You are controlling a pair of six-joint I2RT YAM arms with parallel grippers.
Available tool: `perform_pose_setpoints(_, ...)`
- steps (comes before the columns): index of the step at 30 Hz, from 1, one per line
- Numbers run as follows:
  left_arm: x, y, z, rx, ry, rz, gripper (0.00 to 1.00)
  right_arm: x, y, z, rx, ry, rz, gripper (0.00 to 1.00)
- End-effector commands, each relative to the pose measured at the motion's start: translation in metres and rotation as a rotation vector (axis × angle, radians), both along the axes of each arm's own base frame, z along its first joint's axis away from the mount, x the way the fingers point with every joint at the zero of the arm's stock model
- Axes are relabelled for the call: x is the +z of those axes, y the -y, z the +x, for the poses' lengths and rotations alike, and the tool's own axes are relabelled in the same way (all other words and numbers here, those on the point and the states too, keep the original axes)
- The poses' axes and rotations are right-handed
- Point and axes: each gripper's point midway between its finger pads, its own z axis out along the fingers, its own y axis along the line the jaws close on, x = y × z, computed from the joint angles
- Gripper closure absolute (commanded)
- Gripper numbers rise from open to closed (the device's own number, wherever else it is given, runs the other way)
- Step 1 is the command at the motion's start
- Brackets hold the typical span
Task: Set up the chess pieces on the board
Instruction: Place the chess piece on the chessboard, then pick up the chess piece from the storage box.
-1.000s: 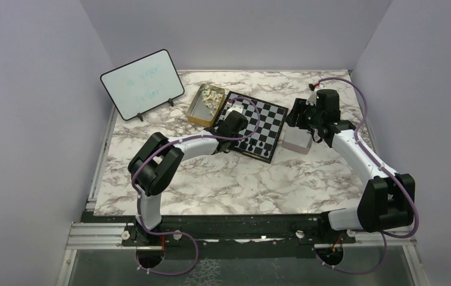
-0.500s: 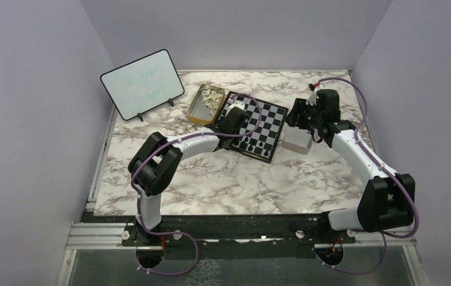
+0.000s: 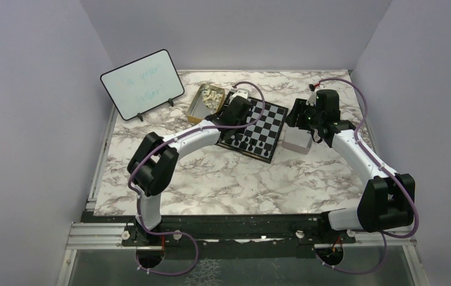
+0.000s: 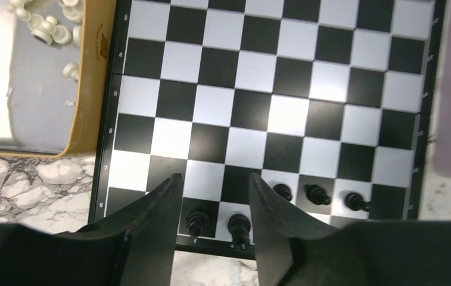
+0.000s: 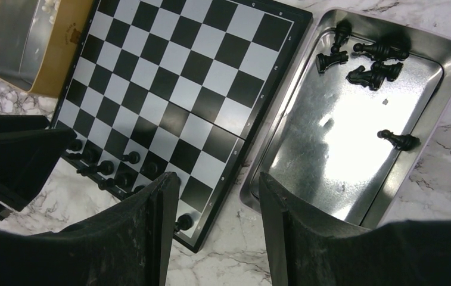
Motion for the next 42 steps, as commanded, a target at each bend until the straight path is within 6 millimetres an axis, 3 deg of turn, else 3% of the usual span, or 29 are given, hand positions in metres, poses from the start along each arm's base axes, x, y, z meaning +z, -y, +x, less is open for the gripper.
perform_pose_setpoints(1,0.068,0.006,0.004,-0.026,0.057,-0.107,0.48,-0.008,0.015,-0.004,-0.07,-0.04,-0.042,0.44)
perform_pose_setpoints(8,0.123,0.0,-0.019,-0.132,0.087,-0.174,0.21,-0.021,0.051,0.002,-0.164,-0.057,-0.229,0.45)
perform_pose_setpoints(10,0.132,-0.006,-0.031,-0.168,0.09,-0.178,0.17,-0.024,0.06,0.003,-0.161,-0.066,-0.307,0.46)
perform_pose_setpoints(12,0.137,-0.011,-0.046,-0.215,0.081,-0.179,0.03,-0.028,0.072,0.005,-0.168,-0.073,-0.384,0.47)
perform_pose_setpoints(13,0.139,-0.013,-0.053,-0.235,0.077,-0.181,0.01,-0.03,0.076,0.006,-0.16,-0.072,-0.415,0.47)
perform_pose_setpoints(20,0.132,-0.043,-0.096,-0.301,0.081,-0.157,0.01,-0.042,0.097,0.008,-0.081,-0.16,-0.628,0.54)
perform_pose_setpoints(27,0.11,-0.077,-0.106,-0.266,0.166,-0.079,0.01,-0.067,0.103,0.007,0.084,-0.303,-0.752,0.55)
perform_pose_setpoints(29,0.117,-0.091,-0.11,-0.251,0.228,-0.06,0.01,-0.084,0.104,0.012,0.183,-0.348,-0.807,0.56)
perform_pose_setpoints(33,0.127,-0.107,-0.113,-0.21,0.271,-0.041,0.01,-0.091,0.104,0.019,0.249,-0.334,-0.848,0.58)
perform_pose_setpoints(42,0.136,-0.12,-0.113,-0.167,0.32,-0.023,0.01,-0.102,0.106,0.036,0.32,-0.331,-0.911,0.63)
